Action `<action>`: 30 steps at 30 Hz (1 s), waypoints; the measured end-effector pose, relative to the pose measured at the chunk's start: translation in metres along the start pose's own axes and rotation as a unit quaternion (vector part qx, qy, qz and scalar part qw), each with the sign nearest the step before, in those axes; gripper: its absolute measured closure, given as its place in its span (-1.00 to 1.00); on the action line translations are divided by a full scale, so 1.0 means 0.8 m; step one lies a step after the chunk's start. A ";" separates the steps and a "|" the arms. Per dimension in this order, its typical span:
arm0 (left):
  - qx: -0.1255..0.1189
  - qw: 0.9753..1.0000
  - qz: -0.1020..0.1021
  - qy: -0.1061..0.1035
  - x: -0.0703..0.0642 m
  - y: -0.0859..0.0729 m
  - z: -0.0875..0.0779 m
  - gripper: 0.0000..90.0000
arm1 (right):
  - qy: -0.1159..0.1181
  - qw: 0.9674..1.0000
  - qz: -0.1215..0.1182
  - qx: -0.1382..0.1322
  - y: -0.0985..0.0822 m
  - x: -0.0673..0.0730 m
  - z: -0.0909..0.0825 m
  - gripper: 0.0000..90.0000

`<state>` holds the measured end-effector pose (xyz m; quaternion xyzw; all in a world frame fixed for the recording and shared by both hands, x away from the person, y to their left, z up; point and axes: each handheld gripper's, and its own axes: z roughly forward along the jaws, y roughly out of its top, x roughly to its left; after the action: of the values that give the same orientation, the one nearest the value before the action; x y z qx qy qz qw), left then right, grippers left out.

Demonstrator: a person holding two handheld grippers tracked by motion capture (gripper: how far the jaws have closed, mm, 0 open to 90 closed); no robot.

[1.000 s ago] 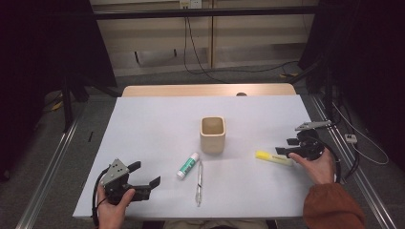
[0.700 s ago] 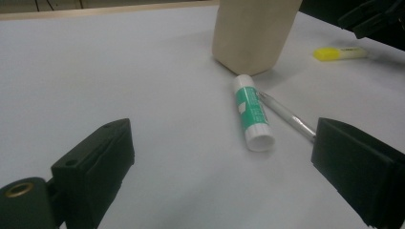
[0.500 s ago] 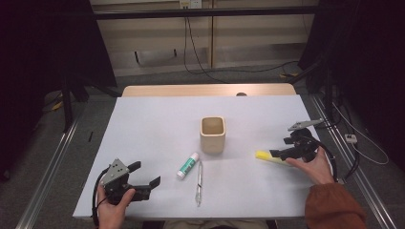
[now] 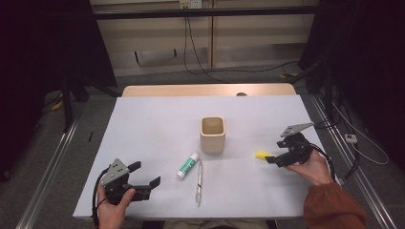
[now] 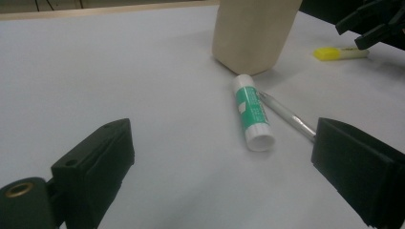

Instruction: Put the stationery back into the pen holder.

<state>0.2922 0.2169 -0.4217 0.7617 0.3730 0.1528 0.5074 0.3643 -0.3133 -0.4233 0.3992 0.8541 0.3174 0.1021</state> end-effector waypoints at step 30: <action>0.005 1.000 0.001 0.004 0.001 -0.001 0.002 -0.84 | 0.078 0.988 -0.118 0.067 0.038 -0.016 0.041 -0.67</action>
<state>0.2935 0.2166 -0.4232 0.7639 0.3748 0.1543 0.5022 0.4055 -0.2929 -0.4308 0.2754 0.9199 0.2756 0.0448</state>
